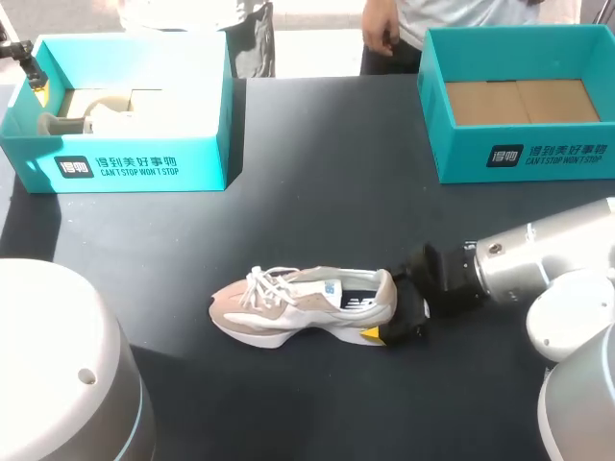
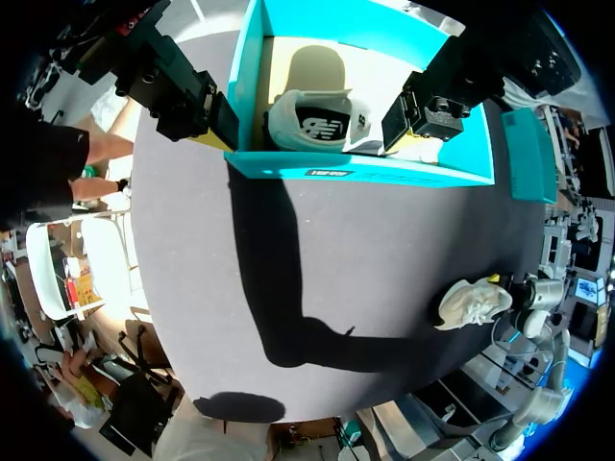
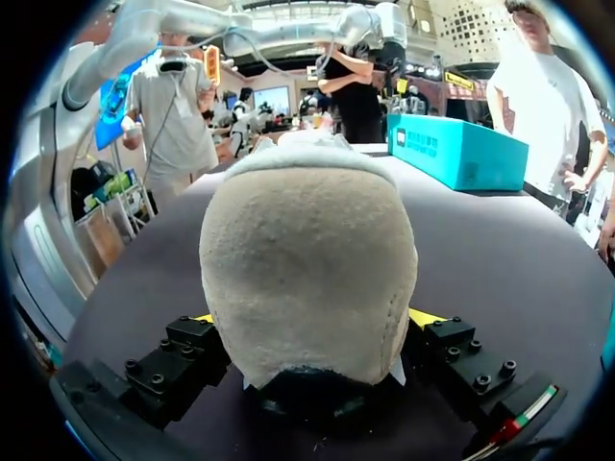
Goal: Take the shoe out of the shoebox, open the shoe tongue, remove and reinsert the insole, then place the shoe into the shoebox
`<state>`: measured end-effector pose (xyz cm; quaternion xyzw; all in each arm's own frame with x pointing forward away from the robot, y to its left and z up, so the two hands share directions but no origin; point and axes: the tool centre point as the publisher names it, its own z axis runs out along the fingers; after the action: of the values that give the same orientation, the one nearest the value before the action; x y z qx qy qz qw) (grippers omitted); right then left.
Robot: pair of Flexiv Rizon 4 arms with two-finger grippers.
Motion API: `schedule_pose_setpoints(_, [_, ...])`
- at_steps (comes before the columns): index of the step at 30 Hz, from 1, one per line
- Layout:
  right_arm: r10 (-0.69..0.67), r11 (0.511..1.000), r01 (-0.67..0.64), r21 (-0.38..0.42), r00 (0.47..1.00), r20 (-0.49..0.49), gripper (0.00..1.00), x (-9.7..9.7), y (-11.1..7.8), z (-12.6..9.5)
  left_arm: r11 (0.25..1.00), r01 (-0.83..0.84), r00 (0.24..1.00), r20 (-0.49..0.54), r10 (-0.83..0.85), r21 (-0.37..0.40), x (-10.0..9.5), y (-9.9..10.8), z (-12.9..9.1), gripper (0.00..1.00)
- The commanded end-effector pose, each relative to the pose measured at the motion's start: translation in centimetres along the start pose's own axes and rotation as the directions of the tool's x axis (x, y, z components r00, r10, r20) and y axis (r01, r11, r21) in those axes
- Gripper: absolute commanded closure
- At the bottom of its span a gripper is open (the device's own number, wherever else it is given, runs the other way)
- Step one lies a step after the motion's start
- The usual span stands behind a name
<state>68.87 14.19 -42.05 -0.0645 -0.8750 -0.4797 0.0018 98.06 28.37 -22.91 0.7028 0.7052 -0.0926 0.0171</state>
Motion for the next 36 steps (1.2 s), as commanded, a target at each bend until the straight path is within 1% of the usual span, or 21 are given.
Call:
schedule_pose_setpoints(1, [0.0, 1.0, 0.0, -0.013, 1.0, 0.006, 0.0, 0.0, -0.2, 1.7, 1.0, 0.0, 1.0, -0.003, 0.0, -0.001, 0.0, -0.1, 0.0, 0.0])
schedule_pose_setpoints(5, [0.004, 1.0, -0.003, -0.027, 1.0, 0.016, 0.0, 0.0, -0.1, 2.3, 1.0, 0.0, 1.0, -0.003, 0.0, -0.001, 0.0, -0.1, 0.0, 0.0])
schedule_pose_setpoints(6, [0.004, 1.0, -0.004, -0.027, 1.0, 0.017, 0.09, 0.0, -0.1, 2.4, 1.0, 0.0, 1.0, -0.003, 0.0, -0.001, 0.0, -0.1, 0.0, 0.0])
schedule_pose_setpoints(7, [0.009, 1.0, -0.009, -0.027, 1.0, 0.023, 0.55, -0.1, -0.1, 2.5, 1.0, 0.0, 1.0, -0.003, 0.0, -0.001, 0.0, -0.1, 0.0, 0.0])
schedule_pose_setpoints(8, [0.014, 1.0, -0.013, -0.023, 0.999, 0.032, 0.83, -0.1, -0.1, 2.5, 1.0, 0.0, 1.0, -0.003, 0.0, -0.001, 0.0, -0.1, 0.0, 0.0])
schedule_pose_setpoints(9, [0.014, 1.0, -0.014, -0.023, 0.999, 0.033, 1.0, -0.1, -0.1, 2.6, 1.0, 0.0, 1.0, -0.003, 0.0, -0.001, 0.0, -0.1, 0.0, 0.0])
schedule_pose_setpoints(12, [0.011, 1.0, -0.01, -0.028, 0.999, 0.032, 1.0, -0.2, -0.2, 2.6, 1.0, 0.0, 1.0, -0.003, 0.0, -0.001, 0.0, -0.1, 0.0, 0.0])
schedule_pose_setpoints(21, [-0.022, 1.0, 0.022, -0.021, 0.999, -0.028, 1.0, -0.4, -0.2, 1.9, 1.0, 0.0, 1.0, -0.003, 0.0, -0.001, 0.0, -0.1, 0.0, 0.0])
schedule_pose_setpoints(28, [-0.042, 0.999, 0.041, -0.017, 0.998, -0.044, 1.0, -1.0, -0.1, 1.4, 1.0, 0.0, 1.0, -0.003, 0.0, -0.001, 0.0, -0.1, 0.0, 0.0])
schedule_pose_setpoints(34, [-0.047, 0.999, 0.046, -0.017, 0.997, -0.061, 1.0, -1.2, -0.1, 1.8, 1.0, 0.0, 1.0, -0.003, 0.0, -0.001, 0.0, -0.1, 0.0, 0.0])
schedule_pose_setpoints(36, [-0.03, 0.999, 0.031, 0.01, 0.998, -0.056, 1.0, -1.2, -0.2, 2.0, 1.0, 0.0, 1.0, -0.003, 0.0, -0.001, 0.0, -0.1, 0.0, 0.0])
